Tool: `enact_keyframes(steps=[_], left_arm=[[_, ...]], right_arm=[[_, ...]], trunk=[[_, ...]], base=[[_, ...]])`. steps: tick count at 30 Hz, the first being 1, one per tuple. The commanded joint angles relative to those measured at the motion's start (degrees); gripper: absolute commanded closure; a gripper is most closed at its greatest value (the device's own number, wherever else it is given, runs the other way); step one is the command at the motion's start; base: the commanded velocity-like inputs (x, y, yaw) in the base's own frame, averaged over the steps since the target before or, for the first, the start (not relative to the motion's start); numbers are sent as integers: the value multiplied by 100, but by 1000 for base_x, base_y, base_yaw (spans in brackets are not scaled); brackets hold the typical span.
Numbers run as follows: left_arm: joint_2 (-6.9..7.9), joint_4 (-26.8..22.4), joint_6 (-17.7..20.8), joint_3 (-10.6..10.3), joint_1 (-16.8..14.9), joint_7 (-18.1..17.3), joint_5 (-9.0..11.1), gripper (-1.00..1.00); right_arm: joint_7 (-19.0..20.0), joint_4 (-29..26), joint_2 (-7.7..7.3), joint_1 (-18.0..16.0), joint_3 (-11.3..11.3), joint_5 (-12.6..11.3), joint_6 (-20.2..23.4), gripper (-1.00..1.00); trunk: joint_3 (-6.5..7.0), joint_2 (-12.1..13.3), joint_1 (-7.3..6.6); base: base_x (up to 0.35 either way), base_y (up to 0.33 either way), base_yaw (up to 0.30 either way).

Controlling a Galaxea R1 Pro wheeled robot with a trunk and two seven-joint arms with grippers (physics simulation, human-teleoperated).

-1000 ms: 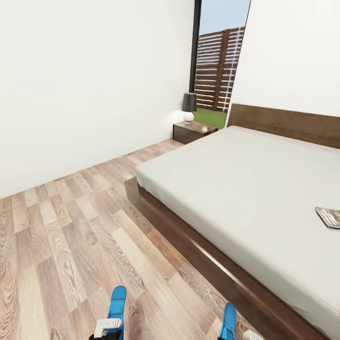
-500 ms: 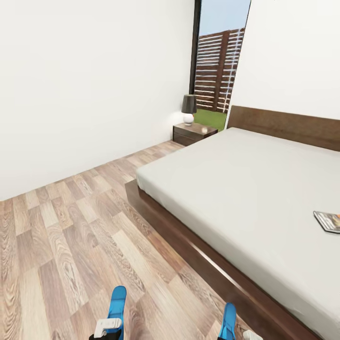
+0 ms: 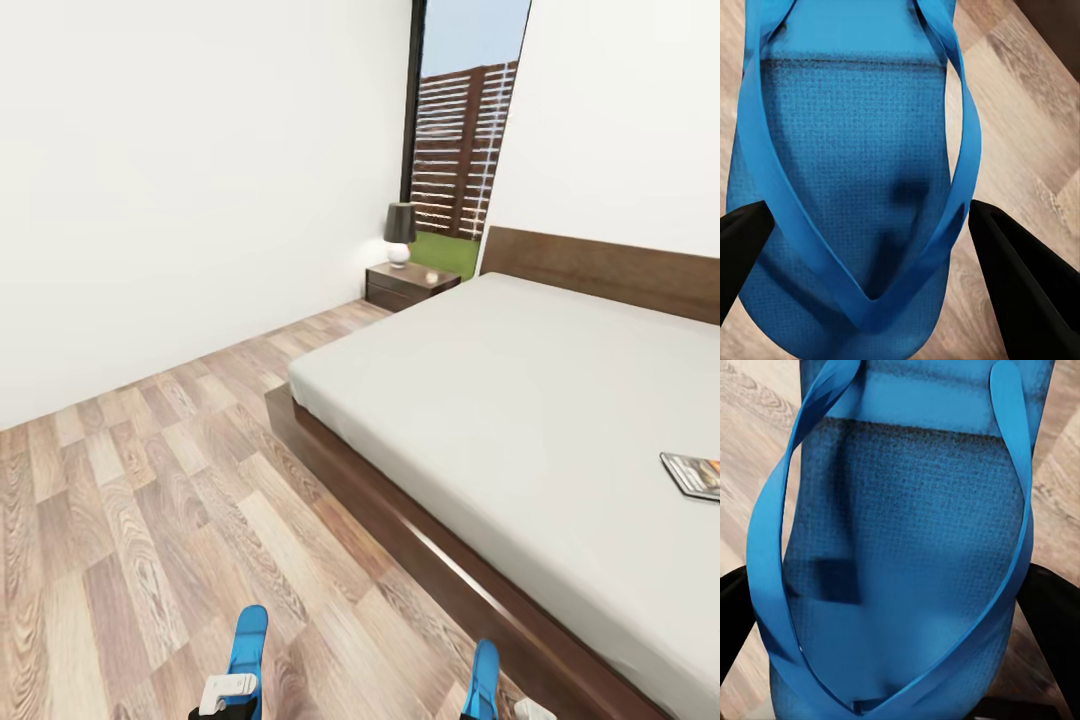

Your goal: In the bedroom, move the book from the bed onto either nightstand, and place the two sandals side by side next to the bed.

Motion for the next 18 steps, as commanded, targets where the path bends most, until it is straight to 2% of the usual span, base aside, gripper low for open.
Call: enact_keyframes(steps=[1,18], left_arm=[[7,-3,5,-33,-2,2,58,100],[7,-3,5,-33,-2,2,63,100]], right_arm=[[25,2,-1,-3,-2,-51,34,100],[31,2,-1,-2,-2,-51,37,100]], trunk=[[-5,-2,-1],[-5,-2,-1]], base=[[0,0,-118],[0,0,-282]])
